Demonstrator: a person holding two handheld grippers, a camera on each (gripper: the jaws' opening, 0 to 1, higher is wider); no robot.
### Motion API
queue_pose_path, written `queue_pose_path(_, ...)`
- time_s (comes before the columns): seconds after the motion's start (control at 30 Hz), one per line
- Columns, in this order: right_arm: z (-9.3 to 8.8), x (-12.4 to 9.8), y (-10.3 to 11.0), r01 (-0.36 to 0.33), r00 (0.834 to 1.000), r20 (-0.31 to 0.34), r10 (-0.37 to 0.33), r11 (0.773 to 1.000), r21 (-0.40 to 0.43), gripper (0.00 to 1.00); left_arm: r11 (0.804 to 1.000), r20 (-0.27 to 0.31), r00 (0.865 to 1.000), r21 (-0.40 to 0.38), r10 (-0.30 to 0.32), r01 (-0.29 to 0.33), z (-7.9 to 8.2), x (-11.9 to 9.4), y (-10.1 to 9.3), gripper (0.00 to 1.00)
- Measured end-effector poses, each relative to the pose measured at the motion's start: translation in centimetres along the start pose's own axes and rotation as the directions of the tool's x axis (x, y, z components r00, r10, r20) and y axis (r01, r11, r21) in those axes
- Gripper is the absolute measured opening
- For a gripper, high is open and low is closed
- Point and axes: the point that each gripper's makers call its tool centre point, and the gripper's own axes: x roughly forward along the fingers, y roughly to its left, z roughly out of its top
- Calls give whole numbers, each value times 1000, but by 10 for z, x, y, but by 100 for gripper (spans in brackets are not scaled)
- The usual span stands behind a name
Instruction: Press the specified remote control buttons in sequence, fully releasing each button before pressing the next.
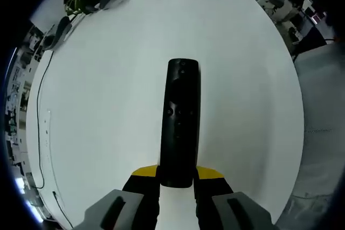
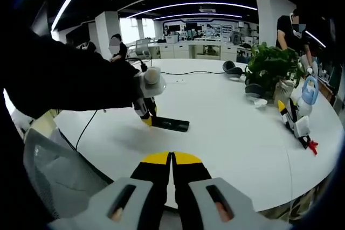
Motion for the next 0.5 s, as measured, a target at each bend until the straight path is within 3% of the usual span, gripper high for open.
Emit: queue_pose_path(0.5,0,1,4,-18,1000,-5,18,1000,-5,0,1000,18,1000,2,0,0,-5,-3,-30,23)
